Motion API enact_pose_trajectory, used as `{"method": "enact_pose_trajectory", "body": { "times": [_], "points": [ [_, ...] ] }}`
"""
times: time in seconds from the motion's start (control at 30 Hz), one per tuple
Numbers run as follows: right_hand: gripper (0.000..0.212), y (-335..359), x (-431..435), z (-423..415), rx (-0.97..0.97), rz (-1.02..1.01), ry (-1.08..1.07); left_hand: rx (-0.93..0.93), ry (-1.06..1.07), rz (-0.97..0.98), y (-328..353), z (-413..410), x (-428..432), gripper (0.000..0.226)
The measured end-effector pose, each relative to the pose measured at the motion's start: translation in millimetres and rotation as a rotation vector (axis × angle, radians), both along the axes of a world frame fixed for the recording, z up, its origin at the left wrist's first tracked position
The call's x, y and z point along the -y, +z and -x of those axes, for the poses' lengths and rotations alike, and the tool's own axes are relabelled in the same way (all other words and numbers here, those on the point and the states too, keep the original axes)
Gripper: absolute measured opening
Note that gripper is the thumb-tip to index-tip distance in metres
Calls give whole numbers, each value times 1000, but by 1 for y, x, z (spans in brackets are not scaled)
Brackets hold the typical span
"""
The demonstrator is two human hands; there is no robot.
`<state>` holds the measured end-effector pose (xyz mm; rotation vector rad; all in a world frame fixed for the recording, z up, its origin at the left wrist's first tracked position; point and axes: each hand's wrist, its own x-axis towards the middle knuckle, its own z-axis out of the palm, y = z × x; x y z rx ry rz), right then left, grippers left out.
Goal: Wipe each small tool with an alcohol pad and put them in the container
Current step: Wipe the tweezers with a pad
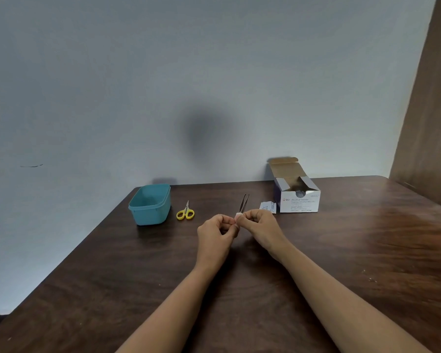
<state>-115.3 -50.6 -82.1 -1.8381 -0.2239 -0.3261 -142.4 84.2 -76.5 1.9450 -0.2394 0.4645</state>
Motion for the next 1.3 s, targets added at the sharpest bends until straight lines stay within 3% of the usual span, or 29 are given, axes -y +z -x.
{"method": "enact_pose_trajectory", "body": {
  "times": [0.4, 0.63, 1.13, 1.3],
  "points": [
    [32, 3, 0, -2, 15, -416, -255, -26, -55, -92, 2, -1, 9, 5],
    [23, 8, 1, -5, -29, -704, -326, 58, -18, -295, 2, 3, 13, 6],
    [12, 10, 2, -1, -58, -811, -296, 185, 90, -639, 1, 5, 17, 13],
    [5, 8, 11, -3, -81, -968, -308, 183, 102, -535, 0, 3, 15, 14]
  ]
}}
